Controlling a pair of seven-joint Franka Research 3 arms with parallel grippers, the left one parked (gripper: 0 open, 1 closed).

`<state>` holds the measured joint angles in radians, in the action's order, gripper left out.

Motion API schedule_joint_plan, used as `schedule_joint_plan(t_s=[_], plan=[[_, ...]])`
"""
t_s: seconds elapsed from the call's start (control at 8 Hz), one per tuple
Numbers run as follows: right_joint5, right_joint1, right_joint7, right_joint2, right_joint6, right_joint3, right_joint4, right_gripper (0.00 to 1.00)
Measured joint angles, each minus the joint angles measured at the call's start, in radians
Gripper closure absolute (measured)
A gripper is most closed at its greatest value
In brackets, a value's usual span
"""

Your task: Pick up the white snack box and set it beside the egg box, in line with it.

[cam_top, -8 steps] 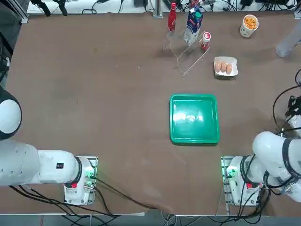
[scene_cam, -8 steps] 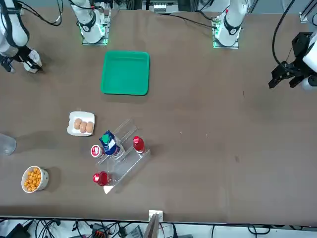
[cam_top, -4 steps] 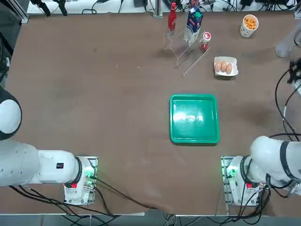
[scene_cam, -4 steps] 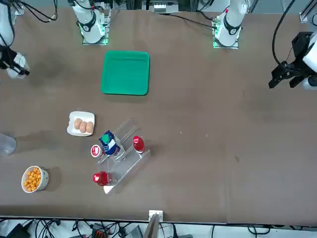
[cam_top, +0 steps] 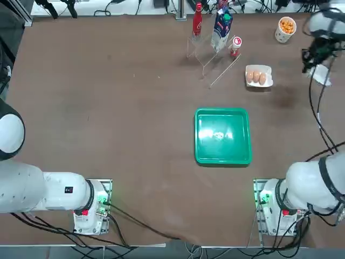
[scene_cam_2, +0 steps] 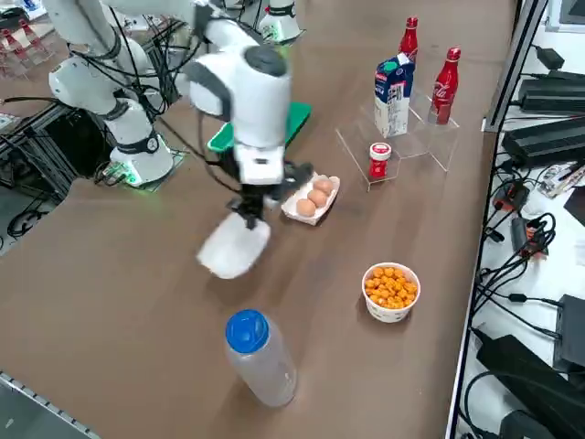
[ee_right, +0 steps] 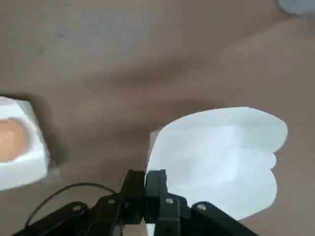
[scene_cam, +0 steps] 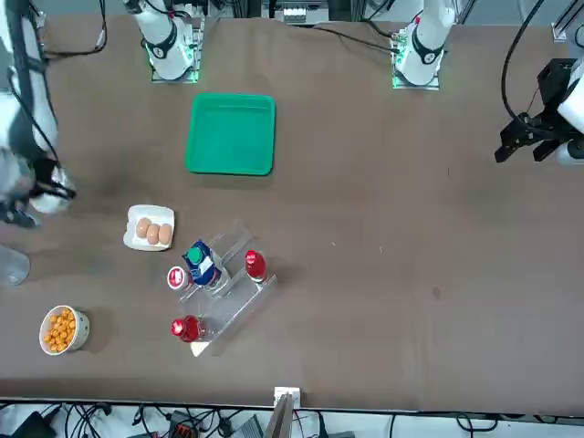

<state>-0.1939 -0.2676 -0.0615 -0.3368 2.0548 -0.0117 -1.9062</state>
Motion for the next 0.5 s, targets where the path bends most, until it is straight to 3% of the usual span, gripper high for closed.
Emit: schedule_joint_plan(t_s=[0.25, 0.5], plan=[[-0.001, 0.092, -0.060, -0.054, 0.027, 0.000, 0.011, 0.98], [-0.007, 0.125, -0.075, -0.084, 0.095, 0.002, 0.000, 0.98]])
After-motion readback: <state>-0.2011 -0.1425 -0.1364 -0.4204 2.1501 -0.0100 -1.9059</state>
